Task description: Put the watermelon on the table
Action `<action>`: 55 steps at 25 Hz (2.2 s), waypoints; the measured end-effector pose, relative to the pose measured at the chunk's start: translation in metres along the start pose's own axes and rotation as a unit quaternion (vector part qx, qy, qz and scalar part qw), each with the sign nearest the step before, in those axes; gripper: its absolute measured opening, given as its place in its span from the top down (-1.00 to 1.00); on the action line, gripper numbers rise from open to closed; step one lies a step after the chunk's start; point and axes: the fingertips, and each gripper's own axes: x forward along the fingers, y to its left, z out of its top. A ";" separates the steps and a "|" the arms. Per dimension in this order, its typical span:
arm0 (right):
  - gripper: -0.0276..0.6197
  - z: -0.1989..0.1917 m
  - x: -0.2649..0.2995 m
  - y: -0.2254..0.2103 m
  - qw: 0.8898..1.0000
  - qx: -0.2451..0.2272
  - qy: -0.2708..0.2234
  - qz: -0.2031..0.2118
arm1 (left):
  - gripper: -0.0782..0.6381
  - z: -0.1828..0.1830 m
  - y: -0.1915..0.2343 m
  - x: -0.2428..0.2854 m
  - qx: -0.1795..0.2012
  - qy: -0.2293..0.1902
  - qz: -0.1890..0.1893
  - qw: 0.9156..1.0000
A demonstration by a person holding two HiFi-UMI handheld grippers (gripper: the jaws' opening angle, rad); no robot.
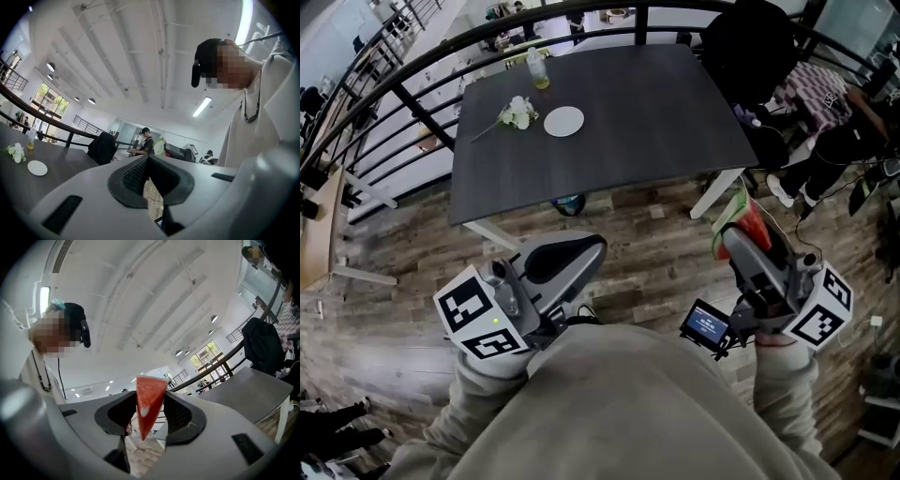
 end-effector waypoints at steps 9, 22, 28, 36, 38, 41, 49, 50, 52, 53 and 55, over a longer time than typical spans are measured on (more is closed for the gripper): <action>0.31 0.007 0.067 -0.002 1.000 -0.016 0.006 -0.016 | 0.77 0.019 0.057 -0.014 0.005 0.010 -0.015 1.000; 0.31 -0.027 0.183 0.011 0.999 0.000 0.043 0.007 | 0.77 0.047 0.135 -0.105 -0.020 -0.042 0.041 0.998; 0.31 -0.030 0.227 0.017 0.997 -0.019 0.068 0.022 | 0.77 0.054 0.157 -0.136 -0.035 -0.069 0.084 0.993; 0.31 -0.024 0.263 0.005 0.993 -0.011 0.083 0.080 | 0.77 0.077 0.173 -0.142 -0.007 -0.091 0.132 0.987; 0.31 -0.020 0.270 0.000 0.992 -0.010 0.087 0.093 | 0.77 0.081 0.176 -0.138 -0.002 -0.093 0.142 0.986; 0.31 -0.011 0.282 -0.009 0.990 -0.009 0.091 0.106 | 0.77 0.086 0.182 -0.128 -0.006 -0.096 0.146 0.985; 0.31 0.005 0.282 -0.061 0.990 0.001 0.097 0.102 | 0.77 0.080 0.209 -0.078 -0.019 -0.093 0.141 0.985; 0.31 0.010 0.280 -0.067 0.991 0.003 0.093 0.100 | 0.77 0.083 0.212 -0.072 -0.018 -0.091 0.141 0.986; 0.31 0.018 0.277 -0.079 0.992 0.007 0.086 0.096 | 0.77 0.088 0.218 -0.062 -0.014 -0.087 0.140 0.986; 0.31 0.022 0.275 -0.085 0.992 0.008 0.083 0.095 | 0.77 0.090 0.220 -0.057 -0.011 -0.084 0.139 0.987; 0.31 0.029 0.273 -0.095 0.992 0.011 0.078 0.094 | 0.77 0.094 0.224 -0.045 -0.008 -0.079 0.138 0.987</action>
